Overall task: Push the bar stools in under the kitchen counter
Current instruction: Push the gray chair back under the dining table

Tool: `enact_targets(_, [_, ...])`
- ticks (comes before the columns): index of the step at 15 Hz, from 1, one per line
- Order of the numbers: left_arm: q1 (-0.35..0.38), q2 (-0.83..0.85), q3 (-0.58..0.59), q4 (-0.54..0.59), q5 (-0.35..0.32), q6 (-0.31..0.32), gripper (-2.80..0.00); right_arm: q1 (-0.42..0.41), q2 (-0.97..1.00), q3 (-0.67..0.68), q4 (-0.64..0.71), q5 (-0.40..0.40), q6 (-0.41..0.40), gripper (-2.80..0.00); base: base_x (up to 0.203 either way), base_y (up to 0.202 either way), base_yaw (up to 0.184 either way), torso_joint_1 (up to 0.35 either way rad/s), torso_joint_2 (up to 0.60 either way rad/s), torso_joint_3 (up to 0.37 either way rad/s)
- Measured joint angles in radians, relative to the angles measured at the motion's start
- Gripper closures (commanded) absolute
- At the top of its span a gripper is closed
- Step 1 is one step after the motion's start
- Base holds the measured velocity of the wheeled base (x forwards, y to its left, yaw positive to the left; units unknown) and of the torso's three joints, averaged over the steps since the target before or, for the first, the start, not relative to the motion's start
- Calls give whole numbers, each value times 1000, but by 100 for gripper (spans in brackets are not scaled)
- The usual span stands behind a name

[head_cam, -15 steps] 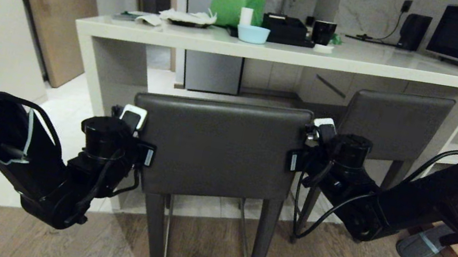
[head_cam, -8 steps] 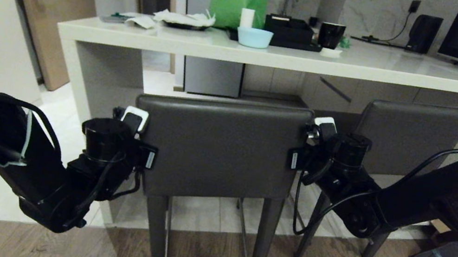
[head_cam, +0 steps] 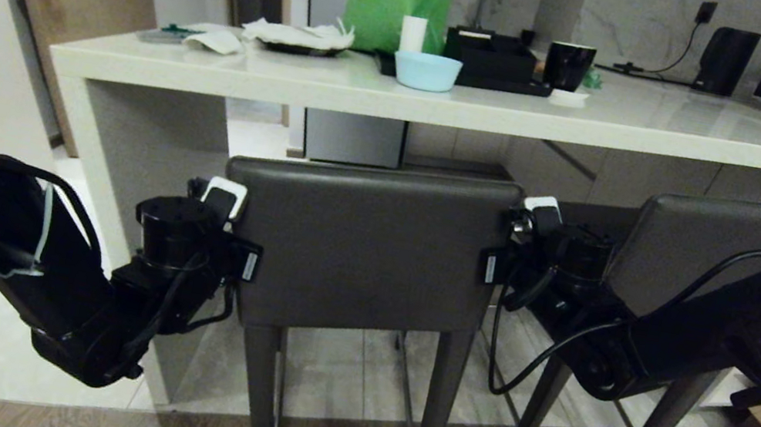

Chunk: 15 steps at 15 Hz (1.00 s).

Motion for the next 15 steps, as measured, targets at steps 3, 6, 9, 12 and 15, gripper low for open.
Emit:
enact_targets(3, [2,0,2,-1,0,1,0,0,-4,8,-1,-7,0,0,184,0,1,2,0,4])
enact_targets(6, [6,0,7,-3,-1,0,0,0,-7,10,-1,-7,0,0,184,0,2,3,0,1])
enact_targets(9, [11,0,11,-5,0,-1,0,2,-8,18,-2,-7,0,0,188,0,0,2,4,-2])
enact_targets(12, [15,1,14,-8,0,-2,0,6,-9,22,-2,-7,-1,0,179,0,1,1,5,5])
enact_targets(15, [15,2,23,-46,3,0,0,15,-16,36,-3,-11,0,0,39,0,1,2,0,-2])
